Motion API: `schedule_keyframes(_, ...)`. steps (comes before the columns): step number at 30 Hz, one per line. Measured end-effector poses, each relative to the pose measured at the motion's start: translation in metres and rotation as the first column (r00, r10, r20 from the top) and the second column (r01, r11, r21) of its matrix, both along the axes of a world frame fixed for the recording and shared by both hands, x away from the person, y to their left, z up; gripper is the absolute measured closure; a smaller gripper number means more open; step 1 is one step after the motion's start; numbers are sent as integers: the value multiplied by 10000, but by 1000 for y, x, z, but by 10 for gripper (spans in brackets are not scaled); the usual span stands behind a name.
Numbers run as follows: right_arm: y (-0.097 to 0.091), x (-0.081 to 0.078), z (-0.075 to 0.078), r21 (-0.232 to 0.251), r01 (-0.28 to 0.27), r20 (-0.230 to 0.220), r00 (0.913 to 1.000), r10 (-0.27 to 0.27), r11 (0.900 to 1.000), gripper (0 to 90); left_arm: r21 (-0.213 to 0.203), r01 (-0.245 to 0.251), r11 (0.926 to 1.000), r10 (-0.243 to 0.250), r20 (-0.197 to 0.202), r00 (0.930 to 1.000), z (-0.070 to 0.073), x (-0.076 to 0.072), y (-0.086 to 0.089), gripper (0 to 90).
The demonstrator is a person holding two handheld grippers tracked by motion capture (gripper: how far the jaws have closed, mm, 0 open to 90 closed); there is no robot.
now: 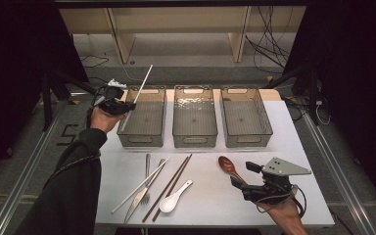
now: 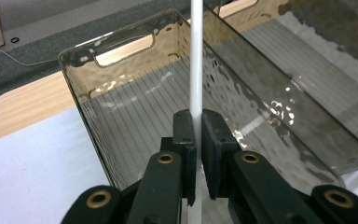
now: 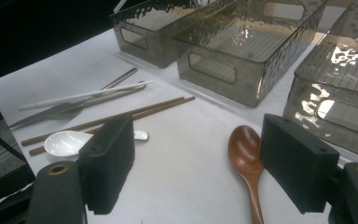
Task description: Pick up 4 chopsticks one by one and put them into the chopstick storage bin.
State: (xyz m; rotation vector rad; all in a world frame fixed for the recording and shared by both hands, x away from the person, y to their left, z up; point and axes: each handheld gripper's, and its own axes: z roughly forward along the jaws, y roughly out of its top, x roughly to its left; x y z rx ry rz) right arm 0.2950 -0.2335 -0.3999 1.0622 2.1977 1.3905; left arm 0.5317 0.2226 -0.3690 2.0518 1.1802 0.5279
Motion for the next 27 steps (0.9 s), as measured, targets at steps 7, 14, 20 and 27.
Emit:
schedule_keyframes(7, 0, 0, 0, 2, 0, -4, 10000, 0, 10000, 276, 46, -50, 10000, 50, -79, 10000, -6, 1, -1, 839)
schedule_keyframes(14, 0, 0, 0, 0, -8, 4, 10000, 8, 10000, 276, 161, -26, 9999, 30, -214, 9998, -14, 2, -4, 837)
schedule_keyframes(20, 0, 0, 0, 6, -1, 2, 10000, 1, 10000, 276, 304, -75, 9995, 92, -566, 9984, -24, 3, -5, 825)
schedule_keyframes(27, 0, 0, 0, 6, 3, 6, 10000, -3, 10000, 276, 81, -446, 9990, 451, -826, 9956, -18, 0, -3, 666)
